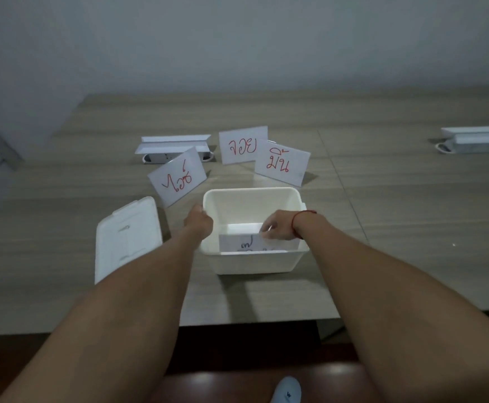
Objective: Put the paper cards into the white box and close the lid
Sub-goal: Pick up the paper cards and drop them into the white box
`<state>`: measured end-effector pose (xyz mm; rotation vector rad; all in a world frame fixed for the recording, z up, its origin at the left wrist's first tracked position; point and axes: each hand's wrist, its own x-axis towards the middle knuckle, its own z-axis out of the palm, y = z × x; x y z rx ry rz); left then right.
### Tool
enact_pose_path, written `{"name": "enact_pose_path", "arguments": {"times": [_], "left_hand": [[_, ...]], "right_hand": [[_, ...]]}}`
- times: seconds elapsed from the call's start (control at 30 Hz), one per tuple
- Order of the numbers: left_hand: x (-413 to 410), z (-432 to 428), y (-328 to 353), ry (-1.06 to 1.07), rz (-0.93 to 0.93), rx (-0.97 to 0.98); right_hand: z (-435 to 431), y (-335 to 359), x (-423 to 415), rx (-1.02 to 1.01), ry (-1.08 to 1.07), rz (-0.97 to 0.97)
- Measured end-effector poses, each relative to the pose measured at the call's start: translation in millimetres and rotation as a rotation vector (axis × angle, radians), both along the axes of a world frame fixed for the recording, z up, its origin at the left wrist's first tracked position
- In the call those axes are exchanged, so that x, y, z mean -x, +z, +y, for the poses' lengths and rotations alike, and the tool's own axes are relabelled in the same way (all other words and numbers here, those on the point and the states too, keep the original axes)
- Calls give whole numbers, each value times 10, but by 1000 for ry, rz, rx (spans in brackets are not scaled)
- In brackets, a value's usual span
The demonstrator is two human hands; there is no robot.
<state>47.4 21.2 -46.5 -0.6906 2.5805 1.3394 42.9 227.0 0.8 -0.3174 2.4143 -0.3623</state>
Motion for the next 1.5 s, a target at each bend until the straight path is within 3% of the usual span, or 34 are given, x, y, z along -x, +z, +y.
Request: {"name": "enact_pose_path", "arguments": {"times": [0.07, 0.13, 0.23, 0.33, 0.47, 0.8, 1.13, 1.23, 1.33, 1.5], "left_hand": [[15, 2, -7, 13, 11, -3], [23, 9, -30, 22, 18, 14], [45, 19, -86, 49, 26, 65], [102, 21, -155, 76, 61, 126], [240, 31, -214, 88, 95, 177], [748, -48, -215, 101, 119, 237], [1456, -263, -197, 87, 147, 291], [1665, -427, -89, 130, 161, 379], [1856, -713, 3, 186, 189, 587], [1949, -1087, -200, -46, -11, 703]], "right_hand": [[-29, -26, -32, 8, -12, -125], [-43, -57, -33, 79, -100, -102], [-1, -112, 46, 133, -353, 254], [56, -154, 136, -32, -508, 522], [84, -263, 307, -23, -705, 254], [41, -297, 844, 15, -655, 232], [-250, -309, 1464, -83, -612, 306], [-320, -349, 1545, -107, -649, 346], [-352, -400, 1598, -139, -674, 383], [-370, -482, 1687, -151, -696, 428]]}}
